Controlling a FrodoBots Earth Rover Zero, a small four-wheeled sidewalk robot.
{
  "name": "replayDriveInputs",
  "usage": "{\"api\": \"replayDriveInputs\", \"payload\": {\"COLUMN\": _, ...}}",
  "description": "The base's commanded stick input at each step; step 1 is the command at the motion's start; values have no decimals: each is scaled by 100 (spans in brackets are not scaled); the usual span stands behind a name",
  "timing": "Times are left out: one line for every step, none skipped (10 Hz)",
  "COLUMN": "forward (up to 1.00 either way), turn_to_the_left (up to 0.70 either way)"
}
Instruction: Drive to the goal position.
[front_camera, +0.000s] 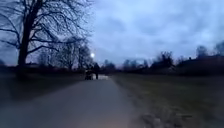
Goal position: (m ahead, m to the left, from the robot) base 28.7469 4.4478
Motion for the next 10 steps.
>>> {"api": "replayDriveInputs", "payload": {"forward": 100, "turn_to_the_left": 4}}
{"api": "replayDriveInputs", "payload": {"forward": 100, "turn_to_the_left": 4}}
{"api": "replayDriveInputs", "payload": {"forward": 100, "turn_to_the_left": 4}}
{"api": "replayDriveInputs", "payload": {"forward": 100, "turn_to_the_left": 4}}
{"api": "replayDriveInputs", "payload": {"forward": 100, "turn_to_the_left": 4}}
{"api": "replayDriveInputs", "payload": {"forward": 100, "turn_to_the_left": 4}}
{"api": "replayDriveInputs", "payload": {"forward": 100, "turn_to_the_left": 4}}
{"api": "replayDriveInputs", "payload": {"forward": 100, "turn_to_the_left": 4}}
{"api": "replayDriveInputs", "payload": {"forward": 100, "turn_to_the_left": 4}}
{"api": "replayDriveInputs", "payload": {"forward": 100, "turn_to_the_left": 4}}
